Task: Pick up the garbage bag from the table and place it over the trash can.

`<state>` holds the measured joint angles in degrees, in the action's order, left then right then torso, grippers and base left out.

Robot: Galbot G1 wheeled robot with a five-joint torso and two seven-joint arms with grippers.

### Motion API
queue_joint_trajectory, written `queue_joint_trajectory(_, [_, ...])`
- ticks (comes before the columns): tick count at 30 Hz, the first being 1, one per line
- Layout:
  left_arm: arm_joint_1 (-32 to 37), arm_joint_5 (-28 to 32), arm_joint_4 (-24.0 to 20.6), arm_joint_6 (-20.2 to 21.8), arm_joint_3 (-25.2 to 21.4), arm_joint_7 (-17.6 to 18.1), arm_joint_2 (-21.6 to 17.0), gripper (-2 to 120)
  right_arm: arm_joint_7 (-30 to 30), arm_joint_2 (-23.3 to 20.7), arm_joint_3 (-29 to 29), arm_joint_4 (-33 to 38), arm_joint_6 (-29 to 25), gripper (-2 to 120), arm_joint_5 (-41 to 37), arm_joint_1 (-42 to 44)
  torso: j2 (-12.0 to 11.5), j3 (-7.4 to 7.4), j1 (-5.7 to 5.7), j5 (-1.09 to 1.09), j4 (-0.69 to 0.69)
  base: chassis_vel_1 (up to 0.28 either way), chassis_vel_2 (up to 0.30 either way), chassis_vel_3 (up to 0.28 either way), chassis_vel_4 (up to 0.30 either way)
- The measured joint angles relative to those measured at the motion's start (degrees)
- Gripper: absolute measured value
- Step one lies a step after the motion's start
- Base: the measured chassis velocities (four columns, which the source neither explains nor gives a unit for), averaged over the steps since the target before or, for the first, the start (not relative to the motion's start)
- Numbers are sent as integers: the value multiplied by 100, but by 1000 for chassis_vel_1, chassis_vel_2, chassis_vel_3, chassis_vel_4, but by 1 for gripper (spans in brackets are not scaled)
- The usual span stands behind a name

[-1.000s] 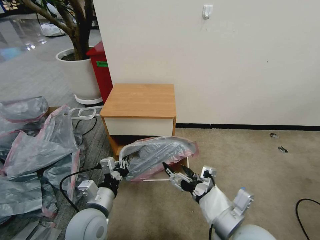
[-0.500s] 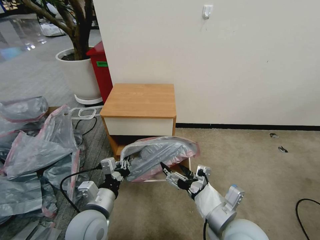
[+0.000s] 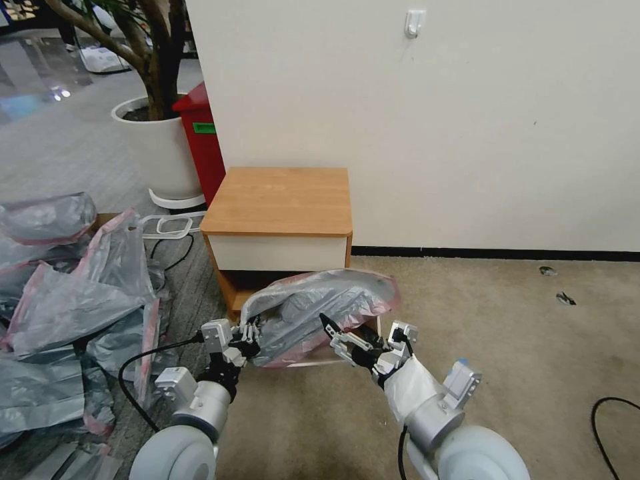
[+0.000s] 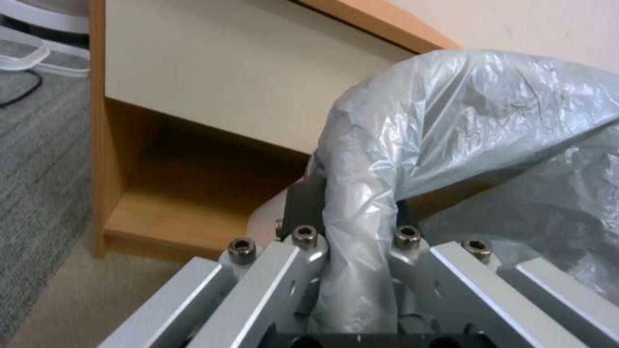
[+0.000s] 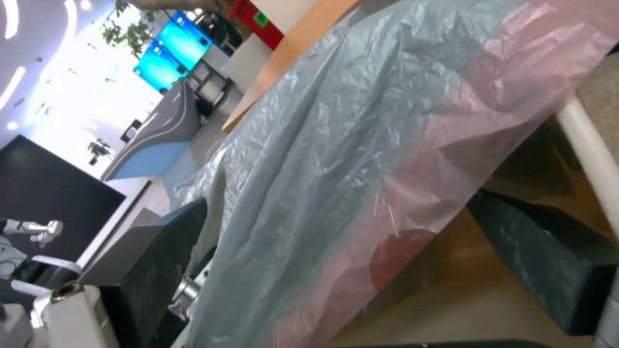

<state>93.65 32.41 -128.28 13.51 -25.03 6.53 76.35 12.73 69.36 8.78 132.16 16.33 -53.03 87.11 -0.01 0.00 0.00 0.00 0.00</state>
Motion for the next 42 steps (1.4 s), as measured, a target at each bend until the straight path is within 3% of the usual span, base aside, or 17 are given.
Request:
queue_joint_trajectory(17, [21,-24,19,-3,46,-37,12,4,16,127,-189,-29,26,92,127,-60,0,0,0,0,0,0,0,0,0])
queue_joint_trajectory(26, [20,-26,28,-4,38,-27,8,4,-11,124,-146,-34,-20,65,137,-86,0,0,0,0,0,0,0,0,0])
queue_joint_trajectory(30, [3,-26,31,-4,33,-20,10,4,-86,107,-126,-36,-62,43,170,-78,0,0,0,0,0,0,0,0,0])
queue_joint_trajectory(35, [-2,-23,38,-4,30,-15,9,4,-147,107,-120,-45,-106,30,223,-73,0,0,0,0,0,0,0,0,0])
queue_joint_trajectory(42, [-15,-19,72,-4,27,-2,14,4,-190,85,-120,-41,-132,2,271,-65,0,0,0,0,0,0,0,0,0])
